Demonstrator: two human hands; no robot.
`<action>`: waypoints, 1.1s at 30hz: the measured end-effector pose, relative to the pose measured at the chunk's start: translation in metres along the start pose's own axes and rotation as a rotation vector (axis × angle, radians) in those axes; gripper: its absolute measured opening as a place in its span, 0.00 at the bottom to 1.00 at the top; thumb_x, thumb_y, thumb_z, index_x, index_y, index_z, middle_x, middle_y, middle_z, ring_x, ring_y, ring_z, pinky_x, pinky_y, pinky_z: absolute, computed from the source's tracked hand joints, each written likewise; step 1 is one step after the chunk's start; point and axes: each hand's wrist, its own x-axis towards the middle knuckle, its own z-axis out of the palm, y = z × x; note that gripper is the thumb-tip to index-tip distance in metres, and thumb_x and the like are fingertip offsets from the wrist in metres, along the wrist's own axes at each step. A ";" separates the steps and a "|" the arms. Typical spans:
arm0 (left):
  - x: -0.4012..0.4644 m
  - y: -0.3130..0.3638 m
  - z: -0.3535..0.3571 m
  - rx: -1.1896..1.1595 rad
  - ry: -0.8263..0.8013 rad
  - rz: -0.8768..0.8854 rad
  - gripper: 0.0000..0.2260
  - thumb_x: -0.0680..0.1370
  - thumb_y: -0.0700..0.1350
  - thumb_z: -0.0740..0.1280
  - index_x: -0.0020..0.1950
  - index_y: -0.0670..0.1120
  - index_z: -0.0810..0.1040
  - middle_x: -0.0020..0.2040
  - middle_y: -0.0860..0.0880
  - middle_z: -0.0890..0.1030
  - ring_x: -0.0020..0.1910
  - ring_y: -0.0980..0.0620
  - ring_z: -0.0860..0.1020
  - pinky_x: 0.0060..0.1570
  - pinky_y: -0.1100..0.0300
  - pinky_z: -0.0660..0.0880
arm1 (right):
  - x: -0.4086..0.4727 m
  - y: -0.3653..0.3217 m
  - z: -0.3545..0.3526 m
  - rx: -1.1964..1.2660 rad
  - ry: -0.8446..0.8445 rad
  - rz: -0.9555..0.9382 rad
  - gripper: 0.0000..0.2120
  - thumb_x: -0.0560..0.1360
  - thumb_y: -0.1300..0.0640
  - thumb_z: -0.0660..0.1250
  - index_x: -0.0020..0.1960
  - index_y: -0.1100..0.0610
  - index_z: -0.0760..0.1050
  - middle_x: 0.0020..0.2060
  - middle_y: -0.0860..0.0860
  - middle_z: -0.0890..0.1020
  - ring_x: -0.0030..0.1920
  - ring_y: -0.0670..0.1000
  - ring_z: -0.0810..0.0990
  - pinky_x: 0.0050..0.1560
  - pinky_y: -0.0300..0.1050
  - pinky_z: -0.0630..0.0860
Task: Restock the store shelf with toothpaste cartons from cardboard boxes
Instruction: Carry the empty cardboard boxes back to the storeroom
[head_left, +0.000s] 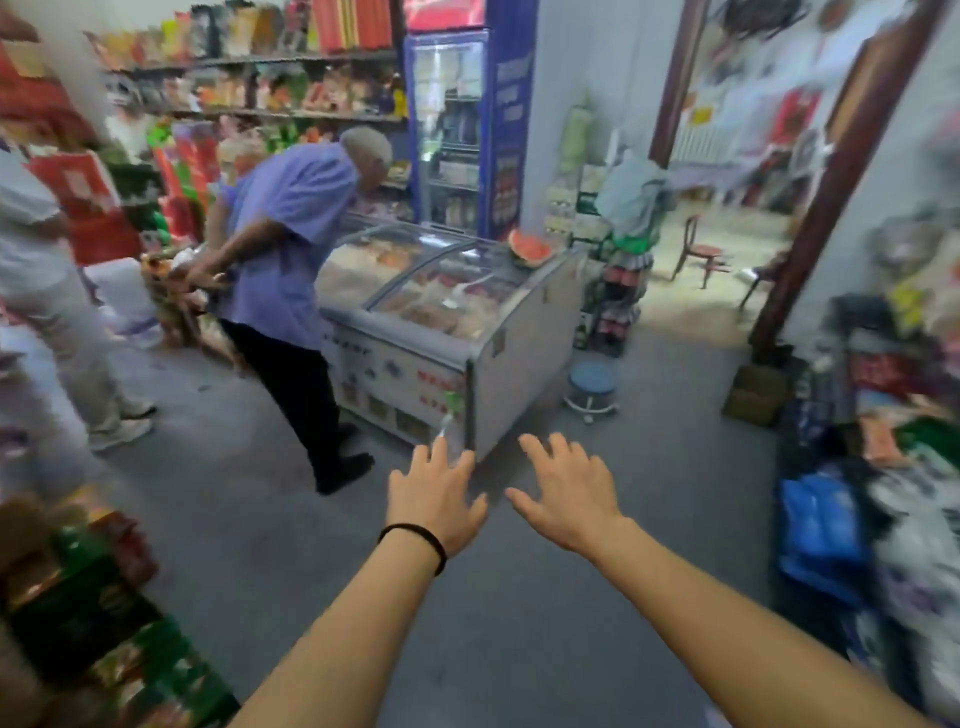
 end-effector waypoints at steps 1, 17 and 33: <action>0.028 0.017 0.004 -0.009 -0.004 0.055 0.24 0.77 0.61 0.57 0.70 0.52 0.62 0.68 0.46 0.62 0.66 0.44 0.63 0.54 0.48 0.70 | 0.009 0.024 0.002 -0.016 -0.004 0.065 0.32 0.75 0.36 0.57 0.74 0.49 0.57 0.63 0.54 0.69 0.60 0.58 0.72 0.55 0.52 0.70; 0.406 0.249 0.039 -0.011 -0.051 0.700 0.24 0.76 0.61 0.58 0.68 0.51 0.63 0.65 0.45 0.65 0.65 0.43 0.65 0.54 0.46 0.72 | 0.157 0.324 0.022 -0.084 -0.085 0.834 0.31 0.75 0.36 0.58 0.73 0.49 0.58 0.63 0.56 0.69 0.62 0.60 0.71 0.59 0.55 0.68; 0.815 0.573 0.088 0.005 -0.085 0.781 0.23 0.77 0.60 0.56 0.69 0.51 0.61 0.65 0.45 0.64 0.62 0.43 0.66 0.52 0.48 0.72 | 0.416 0.764 0.053 -0.062 -0.151 0.900 0.31 0.77 0.36 0.57 0.74 0.50 0.55 0.66 0.56 0.67 0.65 0.60 0.69 0.61 0.57 0.69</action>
